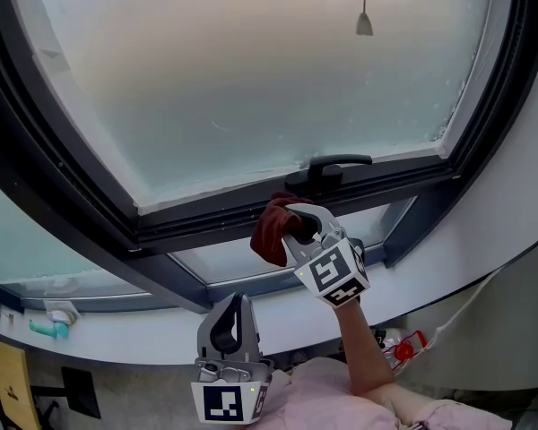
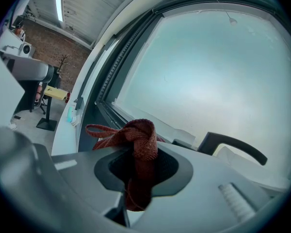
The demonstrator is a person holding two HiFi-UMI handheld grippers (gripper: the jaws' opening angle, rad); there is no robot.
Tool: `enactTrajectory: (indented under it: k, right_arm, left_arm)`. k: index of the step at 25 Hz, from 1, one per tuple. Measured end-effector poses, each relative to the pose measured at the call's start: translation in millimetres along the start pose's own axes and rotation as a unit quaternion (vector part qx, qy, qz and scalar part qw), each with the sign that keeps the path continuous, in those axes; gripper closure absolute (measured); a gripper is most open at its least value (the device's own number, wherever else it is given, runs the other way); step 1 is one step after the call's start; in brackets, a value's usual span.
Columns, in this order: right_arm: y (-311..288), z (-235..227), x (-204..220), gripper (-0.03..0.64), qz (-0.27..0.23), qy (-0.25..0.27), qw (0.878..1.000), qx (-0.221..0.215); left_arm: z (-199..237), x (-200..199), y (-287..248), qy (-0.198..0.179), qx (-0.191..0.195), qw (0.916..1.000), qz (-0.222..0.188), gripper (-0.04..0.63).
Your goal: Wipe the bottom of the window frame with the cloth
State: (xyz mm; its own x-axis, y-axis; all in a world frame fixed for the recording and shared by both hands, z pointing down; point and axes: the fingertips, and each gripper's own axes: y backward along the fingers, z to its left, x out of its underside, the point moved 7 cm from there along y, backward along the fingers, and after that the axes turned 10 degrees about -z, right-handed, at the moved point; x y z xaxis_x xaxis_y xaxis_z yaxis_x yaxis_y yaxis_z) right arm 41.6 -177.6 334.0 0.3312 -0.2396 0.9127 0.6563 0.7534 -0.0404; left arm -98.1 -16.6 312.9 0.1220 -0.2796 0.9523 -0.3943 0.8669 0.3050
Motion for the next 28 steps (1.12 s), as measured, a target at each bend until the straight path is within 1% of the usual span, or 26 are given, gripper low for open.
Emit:
enactTrajectory:
  k: [17, 28]
  right_arm:
    - [15.8, -16.8, 10.1, 0.545, -0.003, -0.001, 1.000, 0.009]
    - [22.7, -24.8, 14.7, 0.545, -0.001, -0.009, 1.000, 0.019]
  left_arm:
    - [-12.7, 2.9, 0.9, -0.003, -0.012, 0.9999, -0.001, 0.601]
    - [-15.0, -0.4, 1.3, -0.003, -0.007, 0.9999, -0.008, 0.601]
